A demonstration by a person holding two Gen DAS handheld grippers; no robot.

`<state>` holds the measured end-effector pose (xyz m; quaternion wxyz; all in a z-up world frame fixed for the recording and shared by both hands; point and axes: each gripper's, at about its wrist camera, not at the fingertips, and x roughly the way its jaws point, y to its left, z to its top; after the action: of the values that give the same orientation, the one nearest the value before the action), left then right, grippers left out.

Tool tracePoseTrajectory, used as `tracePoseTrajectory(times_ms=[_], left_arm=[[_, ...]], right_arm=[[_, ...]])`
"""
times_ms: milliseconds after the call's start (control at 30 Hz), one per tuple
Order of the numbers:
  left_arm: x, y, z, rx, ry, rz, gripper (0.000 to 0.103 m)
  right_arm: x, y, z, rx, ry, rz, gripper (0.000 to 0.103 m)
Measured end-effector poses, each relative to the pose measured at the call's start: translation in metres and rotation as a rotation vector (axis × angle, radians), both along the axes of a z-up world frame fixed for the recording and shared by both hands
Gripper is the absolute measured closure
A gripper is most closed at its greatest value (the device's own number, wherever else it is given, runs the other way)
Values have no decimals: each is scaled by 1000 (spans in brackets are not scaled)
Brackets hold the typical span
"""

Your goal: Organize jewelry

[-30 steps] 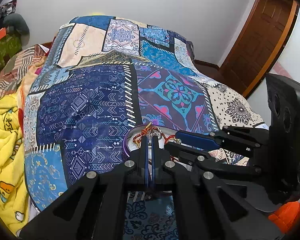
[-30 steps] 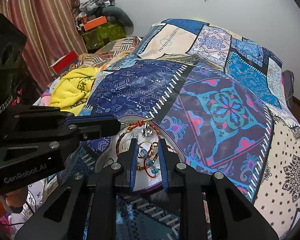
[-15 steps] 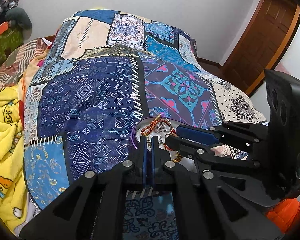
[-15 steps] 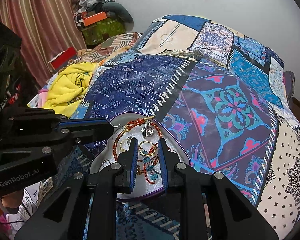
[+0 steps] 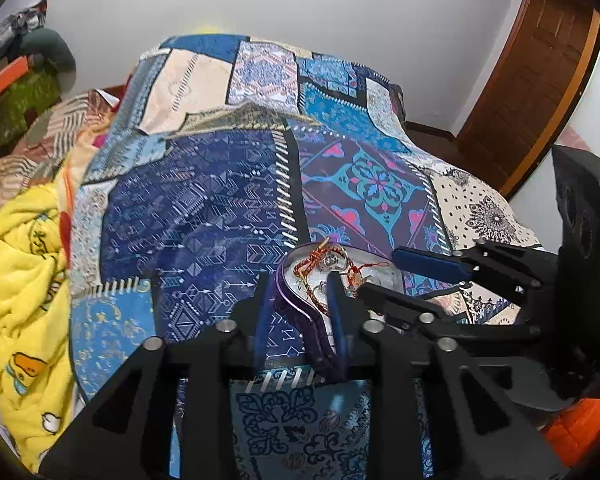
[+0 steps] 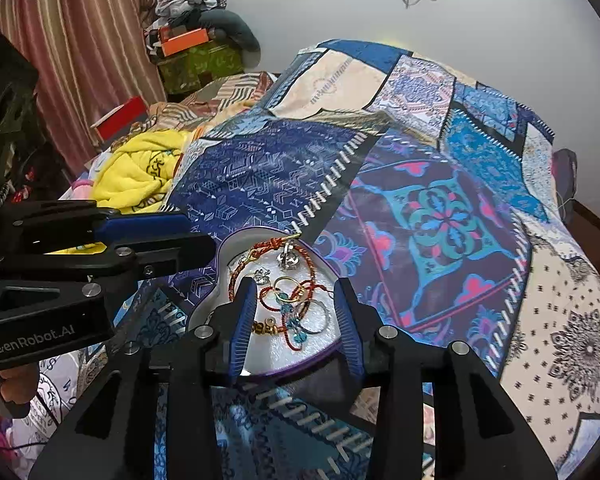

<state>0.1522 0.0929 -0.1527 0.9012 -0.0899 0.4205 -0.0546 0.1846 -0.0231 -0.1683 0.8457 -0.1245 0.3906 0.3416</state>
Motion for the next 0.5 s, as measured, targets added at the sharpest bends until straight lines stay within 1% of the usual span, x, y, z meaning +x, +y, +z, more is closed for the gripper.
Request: tracePoseTrajectory(times_ms=[33,167,367,500], left_arm=[[-2,0,3,5,-8,4,71],[-12,-2,18,8,-43,17,70],[-33,-6,54,19,-125,40,69],[-57,-11,92,42,-228,62,69]], right_arm=[[-1,-2,3,3,-3,-4,66],[-10,-12,19,22,-28,-22,66],[-33,-27,54,55,-110,-45,66],[-53,-41,88,114,-183,-69,66]])
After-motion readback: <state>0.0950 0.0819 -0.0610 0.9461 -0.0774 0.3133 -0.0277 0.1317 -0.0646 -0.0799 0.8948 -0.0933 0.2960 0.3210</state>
